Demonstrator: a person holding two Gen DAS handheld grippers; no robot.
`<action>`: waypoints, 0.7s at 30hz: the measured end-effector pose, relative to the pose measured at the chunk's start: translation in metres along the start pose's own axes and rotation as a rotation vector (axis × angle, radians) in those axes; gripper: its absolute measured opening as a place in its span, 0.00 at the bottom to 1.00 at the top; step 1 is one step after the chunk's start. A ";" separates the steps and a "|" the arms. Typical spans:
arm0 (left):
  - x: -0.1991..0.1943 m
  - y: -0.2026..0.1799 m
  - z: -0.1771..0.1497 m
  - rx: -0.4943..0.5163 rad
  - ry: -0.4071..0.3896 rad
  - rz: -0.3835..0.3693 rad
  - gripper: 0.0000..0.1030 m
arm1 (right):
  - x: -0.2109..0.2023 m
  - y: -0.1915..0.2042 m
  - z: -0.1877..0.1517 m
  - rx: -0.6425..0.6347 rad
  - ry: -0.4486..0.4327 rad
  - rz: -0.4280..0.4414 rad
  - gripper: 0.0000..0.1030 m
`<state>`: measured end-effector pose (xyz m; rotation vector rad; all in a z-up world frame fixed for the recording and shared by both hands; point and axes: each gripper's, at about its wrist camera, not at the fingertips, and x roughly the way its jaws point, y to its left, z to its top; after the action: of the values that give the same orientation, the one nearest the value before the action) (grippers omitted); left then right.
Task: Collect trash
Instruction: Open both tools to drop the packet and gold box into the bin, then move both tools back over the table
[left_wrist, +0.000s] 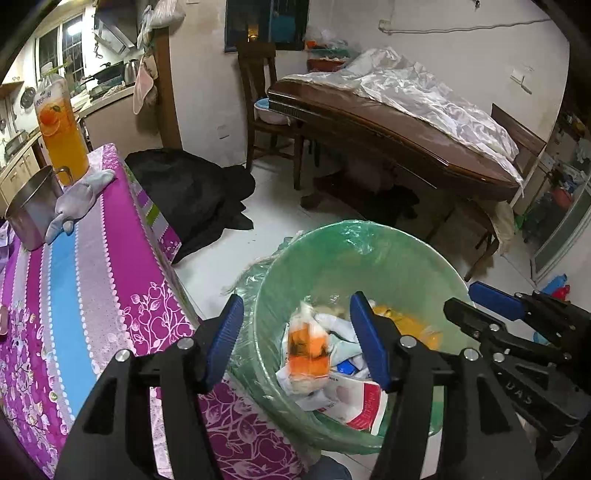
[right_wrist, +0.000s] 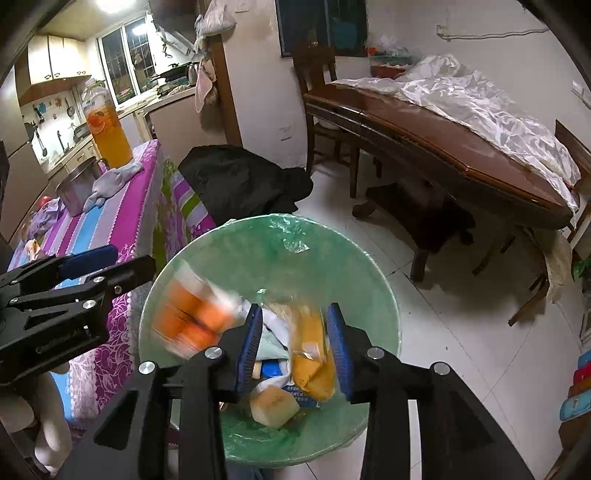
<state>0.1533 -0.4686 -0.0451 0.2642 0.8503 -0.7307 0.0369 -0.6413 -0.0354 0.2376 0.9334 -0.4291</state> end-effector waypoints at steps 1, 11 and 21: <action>0.000 0.000 0.000 0.000 -0.001 0.002 0.56 | -0.001 0.000 -0.001 0.000 -0.002 0.000 0.36; -0.004 0.002 0.000 0.006 -0.006 0.005 0.56 | -0.009 0.004 -0.001 -0.008 -0.016 0.005 0.36; -0.032 0.054 -0.026 -0.045 -0.036 0.070 0.60 | -0.043 0.071 -0.002 -0.067 -0.111 0.157 0.80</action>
<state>0.1605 -0.4015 -0.0415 0.2385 0.8189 -0.6483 0.0452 -0.5664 -0.0008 0.2221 0.8119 -0.2632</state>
